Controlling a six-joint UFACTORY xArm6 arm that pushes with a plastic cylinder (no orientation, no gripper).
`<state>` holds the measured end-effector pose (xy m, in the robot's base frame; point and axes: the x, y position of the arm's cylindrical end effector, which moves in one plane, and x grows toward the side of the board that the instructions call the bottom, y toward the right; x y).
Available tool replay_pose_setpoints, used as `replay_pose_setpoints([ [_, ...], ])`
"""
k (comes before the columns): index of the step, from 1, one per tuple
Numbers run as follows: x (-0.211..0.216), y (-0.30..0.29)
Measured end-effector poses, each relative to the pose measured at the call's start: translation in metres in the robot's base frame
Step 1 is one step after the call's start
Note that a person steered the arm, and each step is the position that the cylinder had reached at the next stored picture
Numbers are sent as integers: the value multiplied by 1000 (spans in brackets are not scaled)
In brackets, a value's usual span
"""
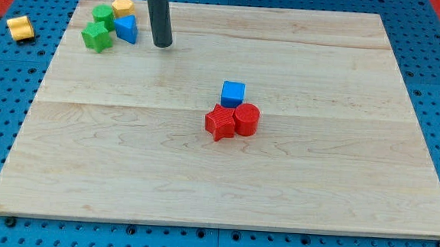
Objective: Separate the red blocks from each other
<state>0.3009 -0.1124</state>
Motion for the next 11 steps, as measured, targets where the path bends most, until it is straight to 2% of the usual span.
replay_pose_setpoints([
  [3,0,-6],
  [4,12,-6],
  [6,75,-22],
  [7,154,-11],
  [8,185,28],
  [9,185,107],
  [10,176,202],
  [11,138,230],
])
